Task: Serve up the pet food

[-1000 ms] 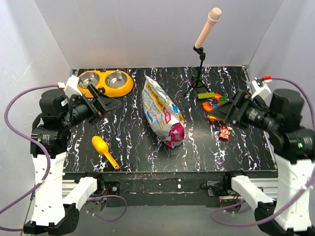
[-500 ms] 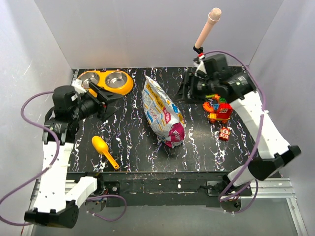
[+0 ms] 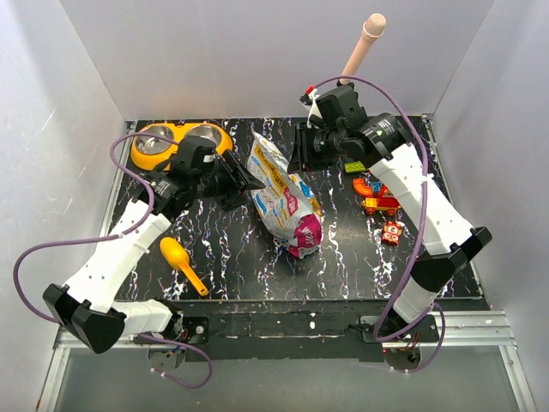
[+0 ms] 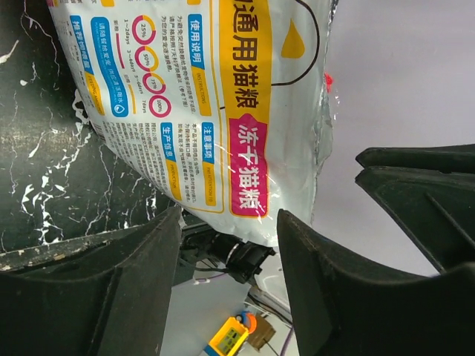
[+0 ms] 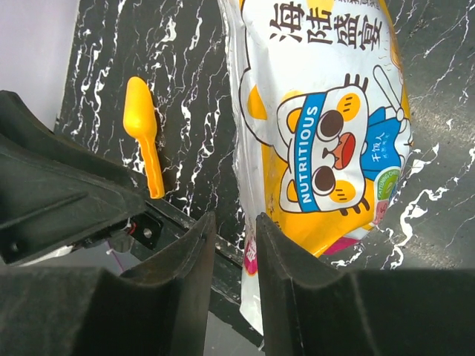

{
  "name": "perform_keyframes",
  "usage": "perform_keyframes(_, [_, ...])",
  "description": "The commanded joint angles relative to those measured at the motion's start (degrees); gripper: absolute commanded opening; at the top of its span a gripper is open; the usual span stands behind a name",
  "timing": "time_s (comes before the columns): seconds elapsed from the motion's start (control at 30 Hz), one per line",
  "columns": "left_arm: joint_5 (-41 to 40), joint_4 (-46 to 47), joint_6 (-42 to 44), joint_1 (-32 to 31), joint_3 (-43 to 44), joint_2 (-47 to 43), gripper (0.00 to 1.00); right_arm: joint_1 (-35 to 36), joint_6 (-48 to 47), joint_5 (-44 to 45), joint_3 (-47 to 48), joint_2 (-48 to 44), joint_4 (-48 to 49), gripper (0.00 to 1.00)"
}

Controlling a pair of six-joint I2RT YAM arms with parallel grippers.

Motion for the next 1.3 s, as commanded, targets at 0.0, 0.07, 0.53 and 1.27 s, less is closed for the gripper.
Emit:
perform_keyframes(0.0, [-4.9, 0.7, 2.6, -2.0, 3.3, 1.0, 0.53, 0.9, -3.3, -0.3, 1.3, 1.8, 1.5, 0.35])
perform_keyframes(0.07, [-4.9, 0.8, 3.4, -2.1, 3.7, 1.7, 0.51, 1.1, -3.3, -1.0, 0.8, 2.4, 2.2, 0.35])
perform_keyframes(0.53, [-3.3, 3.5, 3.6, -2.6, 3.4, 4.0, 0.45, 1.4, -2.6, -2.3, -1.1, 4.7, 3.0, 0.04])
perform_keyframes(1.27, [-2.9, 6.4, 2.2, -3.2, 5.7, 8.4, 0.48, 1.1, 7.1, -6.8, -4.2, 3.2, 4.3, 0.01])
